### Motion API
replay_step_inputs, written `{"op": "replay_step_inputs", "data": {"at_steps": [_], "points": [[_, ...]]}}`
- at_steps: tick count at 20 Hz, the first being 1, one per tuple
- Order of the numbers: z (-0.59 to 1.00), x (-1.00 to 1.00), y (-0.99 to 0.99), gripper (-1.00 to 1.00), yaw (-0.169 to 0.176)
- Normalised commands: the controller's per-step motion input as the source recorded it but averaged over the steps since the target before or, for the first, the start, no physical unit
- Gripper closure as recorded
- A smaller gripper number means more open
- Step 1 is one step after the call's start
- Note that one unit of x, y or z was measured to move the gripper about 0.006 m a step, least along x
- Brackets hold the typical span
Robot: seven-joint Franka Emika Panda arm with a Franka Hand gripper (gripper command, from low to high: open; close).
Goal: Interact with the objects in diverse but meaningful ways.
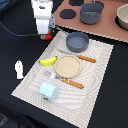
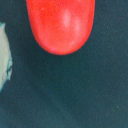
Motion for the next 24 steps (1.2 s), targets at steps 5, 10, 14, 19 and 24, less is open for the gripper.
{"op": "replay_step_inputs", "data": {"at_steps": [5,10,14,19,24], "points": [[-0.27,-0.04,0.10,-1.00,0.000],[-0.26,-0.17,0.12,-1.00,0.010],[-0.16,-0.19,0.21,-1.00,0.045],[-0.22,-0.22,0.17,-1.00,0.051],[-0.27,-0.19,0.14,1.00,0.053]]}}
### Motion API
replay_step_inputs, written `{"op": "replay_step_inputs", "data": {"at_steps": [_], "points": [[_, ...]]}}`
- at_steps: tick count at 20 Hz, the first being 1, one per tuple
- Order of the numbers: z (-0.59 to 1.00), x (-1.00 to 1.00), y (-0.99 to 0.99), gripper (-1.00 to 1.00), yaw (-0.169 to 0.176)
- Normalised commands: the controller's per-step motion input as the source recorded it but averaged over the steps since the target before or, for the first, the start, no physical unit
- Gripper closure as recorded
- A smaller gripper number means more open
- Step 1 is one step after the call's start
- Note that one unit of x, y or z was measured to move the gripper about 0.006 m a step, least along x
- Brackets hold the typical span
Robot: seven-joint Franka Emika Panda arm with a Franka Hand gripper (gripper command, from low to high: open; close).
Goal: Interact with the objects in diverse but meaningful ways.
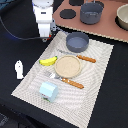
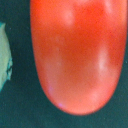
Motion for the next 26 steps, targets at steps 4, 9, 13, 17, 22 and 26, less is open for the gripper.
{"op": "replay_step_inputs", "data": {"at_steps": [4,9,13,17,22,26], "points": [[-0.29,-0.17,0.10,1.00,0.052],[-0.16,-0.15,0.05,1.00,0.042],[0.15,-0.03,0.10,1.00,0.006],[0.16,-0.03,0.03,1.00,0.011],[0.93,-0.12,0.12,1.00,0.003],[1.00,-0.01,0.17,1.00,0.000]]}}
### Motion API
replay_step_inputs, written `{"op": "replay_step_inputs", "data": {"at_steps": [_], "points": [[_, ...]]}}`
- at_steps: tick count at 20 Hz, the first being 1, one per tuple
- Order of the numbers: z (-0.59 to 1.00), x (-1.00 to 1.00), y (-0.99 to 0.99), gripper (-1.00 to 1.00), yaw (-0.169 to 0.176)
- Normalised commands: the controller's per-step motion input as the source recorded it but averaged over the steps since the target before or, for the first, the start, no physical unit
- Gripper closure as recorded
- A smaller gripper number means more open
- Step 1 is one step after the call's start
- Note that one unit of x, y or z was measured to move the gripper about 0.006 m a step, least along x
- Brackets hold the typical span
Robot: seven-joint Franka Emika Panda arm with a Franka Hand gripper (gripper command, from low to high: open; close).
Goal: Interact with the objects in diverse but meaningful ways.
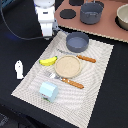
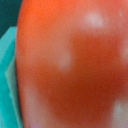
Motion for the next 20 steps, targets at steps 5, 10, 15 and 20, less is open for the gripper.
{"op": "replay_step_inputs", "data": {"at_steps": [5,10,15,20], "points": [[0.89,0.51,0.39,1.00,0.000],[0.62,0.69,0.49,1.00,-0.009],[0.62,0.75,0.55,1.00,0.000],[0.75,0.75,0.58,1.00,-0.004]]}}
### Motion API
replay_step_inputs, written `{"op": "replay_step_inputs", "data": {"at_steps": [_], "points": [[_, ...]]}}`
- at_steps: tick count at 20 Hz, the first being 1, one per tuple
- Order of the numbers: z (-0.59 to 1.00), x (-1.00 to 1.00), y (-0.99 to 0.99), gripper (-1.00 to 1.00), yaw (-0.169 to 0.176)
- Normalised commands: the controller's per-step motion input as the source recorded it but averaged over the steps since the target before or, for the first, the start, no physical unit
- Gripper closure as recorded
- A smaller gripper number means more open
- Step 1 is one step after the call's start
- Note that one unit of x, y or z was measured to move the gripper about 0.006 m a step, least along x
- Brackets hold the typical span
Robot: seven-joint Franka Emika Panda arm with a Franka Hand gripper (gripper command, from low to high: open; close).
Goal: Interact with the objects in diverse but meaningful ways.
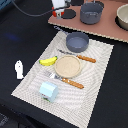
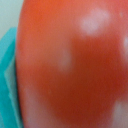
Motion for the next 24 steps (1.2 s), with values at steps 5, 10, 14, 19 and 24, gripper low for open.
{"op": "replay_step_inputs", "data": {"at_steps": [5,10,14,19,24], "points": [[0.58,0.70,0.40,1.00,-0.036],[0.44,0.74,0.35,1.00,-0.034],[0.26,0.74,0.42,1.00,-0.021],[0.27,0.72,0.54,1.00,-0.006],[0.38,0.67,0.63,1.00,-0.003]]}}
